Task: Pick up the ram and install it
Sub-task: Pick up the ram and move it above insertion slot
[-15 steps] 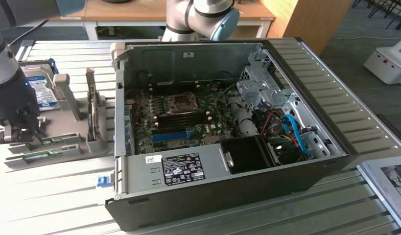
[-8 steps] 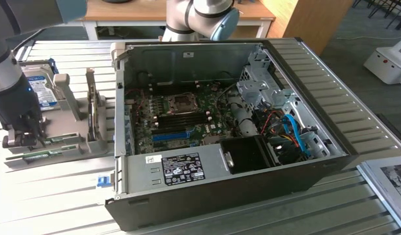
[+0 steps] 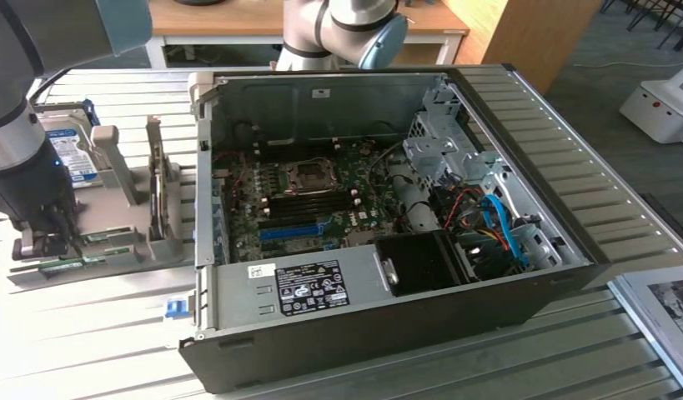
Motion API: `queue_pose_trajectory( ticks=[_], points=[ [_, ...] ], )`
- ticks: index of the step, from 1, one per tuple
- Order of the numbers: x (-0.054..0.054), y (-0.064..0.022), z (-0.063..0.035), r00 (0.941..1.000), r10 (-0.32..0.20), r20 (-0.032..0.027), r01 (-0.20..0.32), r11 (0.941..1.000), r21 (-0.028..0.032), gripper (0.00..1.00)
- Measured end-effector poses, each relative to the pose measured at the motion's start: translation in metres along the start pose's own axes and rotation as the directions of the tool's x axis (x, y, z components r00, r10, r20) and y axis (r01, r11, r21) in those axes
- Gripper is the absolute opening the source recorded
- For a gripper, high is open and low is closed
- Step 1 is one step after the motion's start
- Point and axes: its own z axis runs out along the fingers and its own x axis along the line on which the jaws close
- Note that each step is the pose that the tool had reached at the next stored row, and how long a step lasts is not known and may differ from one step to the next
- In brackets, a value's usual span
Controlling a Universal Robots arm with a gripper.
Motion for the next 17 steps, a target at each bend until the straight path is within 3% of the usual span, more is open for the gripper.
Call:
queue_pose_trajectory(
  ticks=[17],
  points=[
    [0.0000, -0.0013, 0.0006, 0.9997, -0.024, -0.0010, 0.024, 0.9997, -0.0003, 0.24]
  ],
)
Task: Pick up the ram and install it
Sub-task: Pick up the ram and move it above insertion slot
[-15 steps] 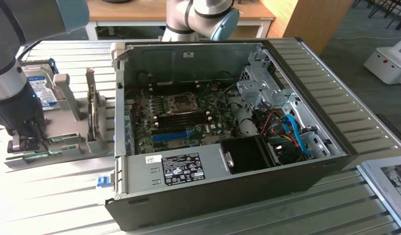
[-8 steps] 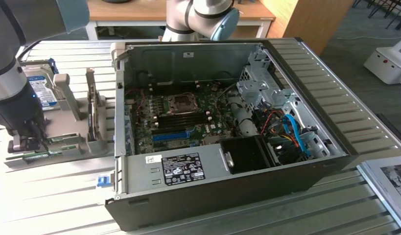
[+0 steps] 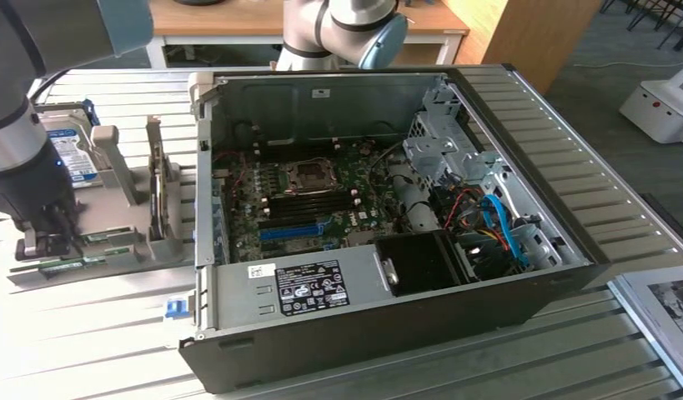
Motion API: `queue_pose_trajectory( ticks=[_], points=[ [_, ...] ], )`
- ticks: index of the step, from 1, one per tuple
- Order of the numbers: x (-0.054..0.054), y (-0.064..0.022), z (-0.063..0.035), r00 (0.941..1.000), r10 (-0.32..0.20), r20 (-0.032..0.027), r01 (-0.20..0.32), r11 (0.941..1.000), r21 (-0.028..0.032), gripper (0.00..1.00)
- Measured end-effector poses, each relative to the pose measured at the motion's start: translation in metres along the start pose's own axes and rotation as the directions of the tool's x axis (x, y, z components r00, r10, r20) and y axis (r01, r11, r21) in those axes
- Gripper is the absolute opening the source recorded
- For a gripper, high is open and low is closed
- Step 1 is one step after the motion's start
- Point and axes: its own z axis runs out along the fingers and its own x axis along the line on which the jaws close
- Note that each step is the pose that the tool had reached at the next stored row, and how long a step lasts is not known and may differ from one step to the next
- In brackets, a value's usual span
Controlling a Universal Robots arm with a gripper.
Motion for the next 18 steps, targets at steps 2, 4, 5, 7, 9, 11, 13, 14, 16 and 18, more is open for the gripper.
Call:
queue_pose_trajectory(
  ticks=[2, 4, 5, 7, 9, 11, 13, 14, 16, 18],
  points=[
    [0.000, -0.0018, -0.0002, 1.0000, 0.000, -0.0002, 0.000, 1.0000, -0.0003, 0.24],
    [0.000, -0.0039, -0.0002, 1.0000, 0.000, -0.0001, 0.000, 1.0000, -0.0003, 0.24],
    [0.000, -0.0052, -0.0003, 1.0000, 0.000, -0.0002, 0.000, 1.0000, -0.0003, 0.24],
    [0.000, -0.0082, -0.0003, 1.0000, 0.000, -0.0002, 0.000, 1.0000, -0.0003, 0.24],
    [0.001, -0.0111, -0.0004, 1.0000, 0.000, -0.0002, 0.000, 1.0000, -0.0003, 0.24],
    [0.001, -0.0117, -0.0004, 1.0000, 0.000, -0.0002, 0.000, 1.0000, -0.0003, 0.24],
    [0.001, -0.0117, -0.0003, 1.0000, 0.000, -0.0003, 0.000, 1.0000, -0.0004, 0.24],
    [0.001, -0.0118, 0.0005, 1.0000, 0.000, -0.0002, 0.000, 1.0000, -0.0003, 0.24],
    [0.001, -0.0119, 0.0036, 1.0000, 0.000, -0.0002, 0.000, 1.0000, -0.0002, 0.24],
    [0.001, -0.0120, 0.0064, 1.0000, 0.000, -0.0002, 0.000, 1.0000, -0.0002, 0.24]
  ],
)
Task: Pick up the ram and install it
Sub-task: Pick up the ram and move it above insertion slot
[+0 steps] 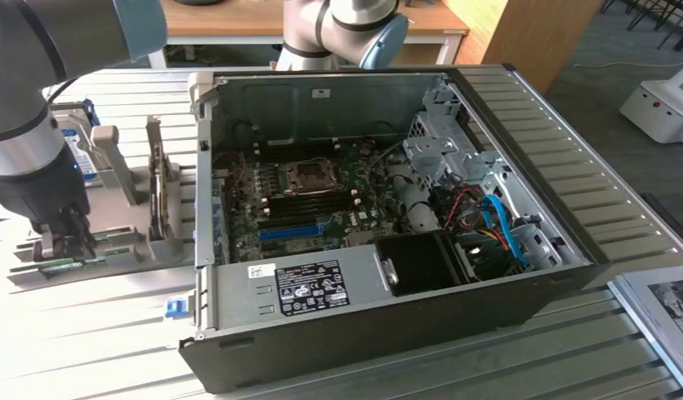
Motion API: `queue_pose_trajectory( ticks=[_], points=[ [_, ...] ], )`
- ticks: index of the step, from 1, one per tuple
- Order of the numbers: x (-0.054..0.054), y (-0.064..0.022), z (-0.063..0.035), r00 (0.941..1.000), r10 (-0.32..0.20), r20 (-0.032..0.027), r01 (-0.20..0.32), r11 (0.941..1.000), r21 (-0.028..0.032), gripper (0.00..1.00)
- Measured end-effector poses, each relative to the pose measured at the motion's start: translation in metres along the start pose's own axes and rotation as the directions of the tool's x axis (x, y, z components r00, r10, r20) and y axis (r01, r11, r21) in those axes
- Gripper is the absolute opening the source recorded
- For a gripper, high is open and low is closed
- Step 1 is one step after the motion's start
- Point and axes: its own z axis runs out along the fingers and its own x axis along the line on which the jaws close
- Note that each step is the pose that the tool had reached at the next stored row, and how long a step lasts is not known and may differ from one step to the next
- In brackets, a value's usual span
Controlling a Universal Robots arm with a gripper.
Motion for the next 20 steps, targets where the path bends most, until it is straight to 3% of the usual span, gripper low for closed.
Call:
queue_pose_trajectory(
  ticks=[14, 20],
  points=[
    [-0.0006, -0.0002, 0.0029, 1.0000, 0.000, 0.0000, 0.000, 1.0000, -0.0001, 0.24],
    [-0.0005, -0.0004, 0.0085, 1.0000, 0.000, 0.0000, 0.000, 1.0000, -0.0002, 0.24]
  ],
)
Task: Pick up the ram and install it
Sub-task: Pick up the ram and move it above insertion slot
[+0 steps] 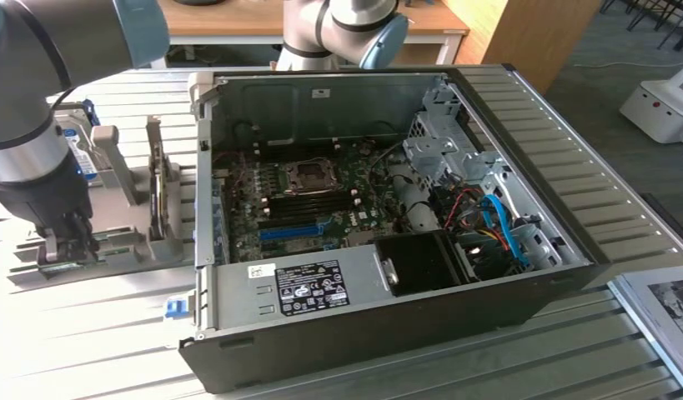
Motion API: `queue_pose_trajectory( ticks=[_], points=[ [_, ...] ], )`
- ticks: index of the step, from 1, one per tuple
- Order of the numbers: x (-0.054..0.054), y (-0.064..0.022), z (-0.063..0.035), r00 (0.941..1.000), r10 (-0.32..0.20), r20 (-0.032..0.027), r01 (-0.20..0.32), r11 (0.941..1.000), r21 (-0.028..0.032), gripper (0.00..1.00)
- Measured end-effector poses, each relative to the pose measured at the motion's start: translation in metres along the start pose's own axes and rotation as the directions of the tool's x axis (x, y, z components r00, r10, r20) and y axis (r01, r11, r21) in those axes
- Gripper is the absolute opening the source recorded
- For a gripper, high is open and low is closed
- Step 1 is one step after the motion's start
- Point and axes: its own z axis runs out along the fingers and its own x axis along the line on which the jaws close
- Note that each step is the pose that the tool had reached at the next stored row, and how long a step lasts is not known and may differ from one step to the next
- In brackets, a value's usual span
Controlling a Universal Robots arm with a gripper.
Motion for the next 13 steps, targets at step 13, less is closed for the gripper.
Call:
queue_pose_trajectory(
  ticks=[13],
  points=[
    [0.0000, -0.0001, 0.0020, 1.0000, 0.000, -0.0001, 0.000, 1.0000, 0.0000, 0.24]
  ],
)
